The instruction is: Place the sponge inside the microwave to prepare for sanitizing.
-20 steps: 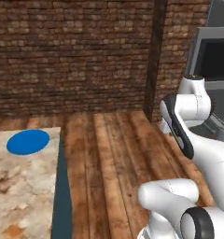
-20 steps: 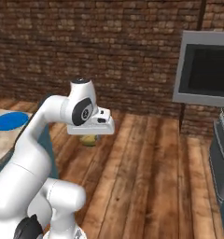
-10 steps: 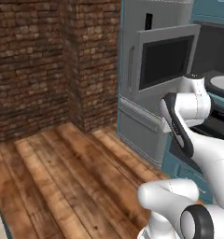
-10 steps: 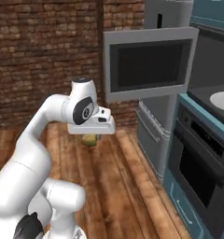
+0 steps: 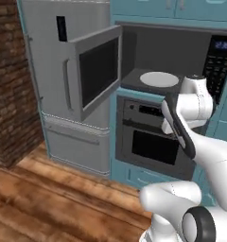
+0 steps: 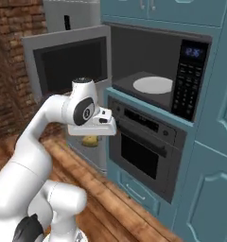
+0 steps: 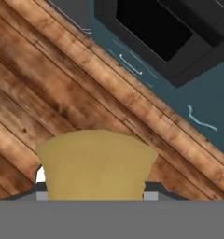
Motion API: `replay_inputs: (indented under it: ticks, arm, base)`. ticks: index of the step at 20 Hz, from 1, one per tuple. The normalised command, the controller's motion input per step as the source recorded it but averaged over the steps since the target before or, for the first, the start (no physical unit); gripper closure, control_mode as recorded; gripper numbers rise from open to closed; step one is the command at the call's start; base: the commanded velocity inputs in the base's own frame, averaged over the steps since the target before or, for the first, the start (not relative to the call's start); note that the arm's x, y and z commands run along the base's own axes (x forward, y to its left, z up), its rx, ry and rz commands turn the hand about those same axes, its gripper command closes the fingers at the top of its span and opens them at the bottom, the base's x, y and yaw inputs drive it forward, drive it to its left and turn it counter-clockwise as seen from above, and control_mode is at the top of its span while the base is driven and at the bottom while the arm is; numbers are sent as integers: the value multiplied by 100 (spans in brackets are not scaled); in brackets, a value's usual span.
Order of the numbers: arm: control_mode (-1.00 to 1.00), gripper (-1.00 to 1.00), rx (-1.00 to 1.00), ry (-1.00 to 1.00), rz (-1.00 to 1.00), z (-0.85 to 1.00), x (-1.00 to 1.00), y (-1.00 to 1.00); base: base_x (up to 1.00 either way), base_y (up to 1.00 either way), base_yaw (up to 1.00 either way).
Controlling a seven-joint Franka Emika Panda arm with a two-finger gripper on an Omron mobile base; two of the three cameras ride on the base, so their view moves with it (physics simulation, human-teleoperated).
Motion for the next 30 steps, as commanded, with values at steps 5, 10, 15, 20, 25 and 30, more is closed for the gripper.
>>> replay_inputs:
  ticks: [5,10,15,20,25,30]
  arm:
    - [100,100,0,0,0,0,0,0]
    - [100,100,0,0,0,0,0,0]
    - [100,100,0,0,0,0,0,0]
    - [100,100,0,0,0,0,0,0]
    - [100,100,0,0,0,0,0,0]
    - [100,100,0,0,0,0,0,0]
  base:
    - [86,3,-65]
    - [71,49,-39]
    - [54,86,-20]
    - [68,39,1]
    - [79,-4,16]
    - [41,-3,13]
